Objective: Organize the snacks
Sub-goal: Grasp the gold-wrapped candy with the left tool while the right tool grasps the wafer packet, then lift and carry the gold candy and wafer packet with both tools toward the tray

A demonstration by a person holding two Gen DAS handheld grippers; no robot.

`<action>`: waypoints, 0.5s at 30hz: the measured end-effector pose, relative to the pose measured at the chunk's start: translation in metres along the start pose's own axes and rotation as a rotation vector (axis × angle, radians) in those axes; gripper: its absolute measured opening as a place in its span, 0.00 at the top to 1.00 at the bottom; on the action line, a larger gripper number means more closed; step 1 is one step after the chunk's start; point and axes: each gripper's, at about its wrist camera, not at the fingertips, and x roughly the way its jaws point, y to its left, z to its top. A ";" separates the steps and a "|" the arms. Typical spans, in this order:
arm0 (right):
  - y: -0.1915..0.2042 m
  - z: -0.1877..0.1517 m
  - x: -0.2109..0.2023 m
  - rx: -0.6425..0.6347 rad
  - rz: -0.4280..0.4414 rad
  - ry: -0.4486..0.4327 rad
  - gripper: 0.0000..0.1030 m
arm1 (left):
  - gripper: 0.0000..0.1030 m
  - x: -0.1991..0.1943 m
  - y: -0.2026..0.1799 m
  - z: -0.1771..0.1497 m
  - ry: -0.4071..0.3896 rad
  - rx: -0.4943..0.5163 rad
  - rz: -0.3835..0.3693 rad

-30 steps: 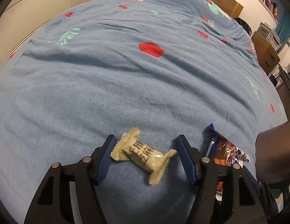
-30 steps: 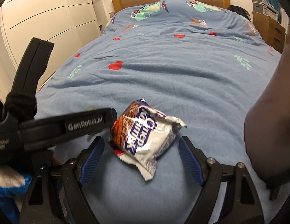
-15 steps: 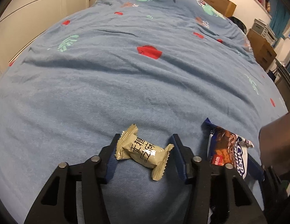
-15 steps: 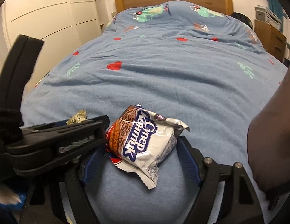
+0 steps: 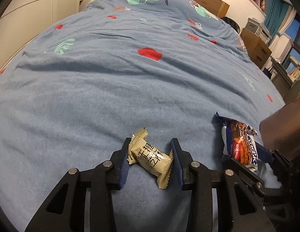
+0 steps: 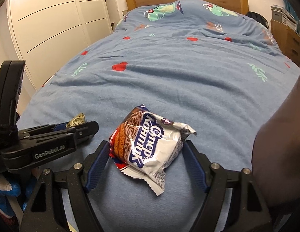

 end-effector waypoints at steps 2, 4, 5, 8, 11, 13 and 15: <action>-0.001 0.000 0.000 0.013 0.000 -0.002 0.00 | 0.67 -0.001 0.000 -0.002 -0.003 0.003 -0.006; -0.001 0.000 0.001 0.023 0.001 -0.003 0.00 | 0.69 -0.003 -0.001 -0.006 -0.008 0.020 -0.009; 0.000 0.000 0.000 0.024 -0.001 -0.005 0.00 | 0.72 -0.005 0.000 -0.008 -0.011 0.024 -0.013; -0.002 0.000 0.001 0.045 0.008 -0.006 0.00 | 0.75 -0.008 0.003 -0.011 -0.017 0.016 -0.022; -0.006 0.000 -0.001 0.078 0.032 -0.008 0.00 | 0.76 -0.010 0.001 -0.013 -0.024 0.030 -0.013; -0.008 0.000 -0.001 0.103 0.050 -0.006 0.00 | 0.76 -0.011 -0.001 -0.015 -0.030 0.040 0.000; -0.009 0.000 -0.001 0.122 0.063 -0.003 0.00 | 0.76 -0.012 -0.001 -0.016 -0.035 0.036 0.012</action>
